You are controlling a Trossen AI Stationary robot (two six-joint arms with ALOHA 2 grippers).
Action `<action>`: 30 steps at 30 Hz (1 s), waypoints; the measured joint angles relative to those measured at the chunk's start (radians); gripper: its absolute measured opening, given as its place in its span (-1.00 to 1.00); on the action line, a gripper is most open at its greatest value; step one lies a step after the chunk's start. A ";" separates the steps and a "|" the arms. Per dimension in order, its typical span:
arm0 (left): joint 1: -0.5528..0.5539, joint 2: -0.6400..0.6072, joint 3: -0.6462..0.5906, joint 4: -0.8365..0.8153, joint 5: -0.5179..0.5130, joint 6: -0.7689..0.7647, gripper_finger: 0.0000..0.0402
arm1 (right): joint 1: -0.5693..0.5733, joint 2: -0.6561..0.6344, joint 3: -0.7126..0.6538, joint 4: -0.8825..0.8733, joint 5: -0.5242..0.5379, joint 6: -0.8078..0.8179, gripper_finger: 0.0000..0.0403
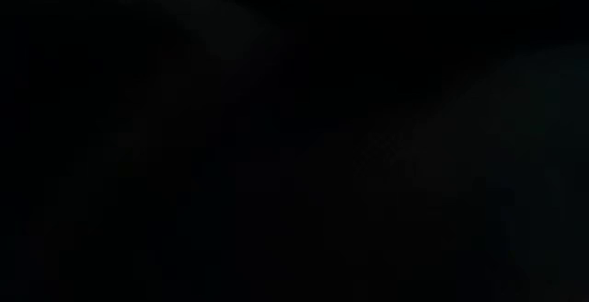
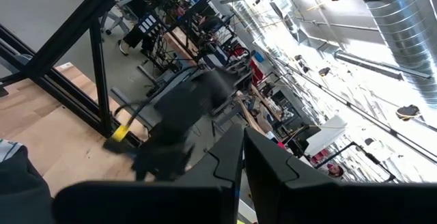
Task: Sort clothes
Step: Put the pink panty into the white laundry organizer
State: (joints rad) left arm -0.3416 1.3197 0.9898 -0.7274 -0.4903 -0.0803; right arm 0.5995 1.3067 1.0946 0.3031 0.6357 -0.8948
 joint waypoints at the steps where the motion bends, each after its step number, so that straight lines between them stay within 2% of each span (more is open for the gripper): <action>1: -0.002 -0.018 0.014 0.006 -0.016 0.013 -0.91 | 0.000 0.000 0.000 0.000 0.000 0.000 -0.84; 8: -0.001 -0.123 0.102 0.068 -0.145 0.147 -0.92 | 0.000 0.000 0.000 0.000 0.000 0.000 -0.84; 19: 0.090 -0.253 0.122 0.407 -0.275 0.466 -0.92 | 0.000 0.000 0.000 0.000 0.000 0.000 -0.84; 24: 0.193 -0.264 0.122 0.423 -0.360 0.542 -0.91 | 0.000 0.000 0.000 0.000 0.000 0.000 -0.84; 30: 0.329 -0.250 0.111 0.341 -0.339 0.487 -0.90 | 0.000 0.000 0.000 0.000 0.000 0.000 -0.84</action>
State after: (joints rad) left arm -0.0128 1.0695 1.1011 -0.3865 -0.8294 0.4064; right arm 0.5995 1.3067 1.0946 0.3035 0.6357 -0.8948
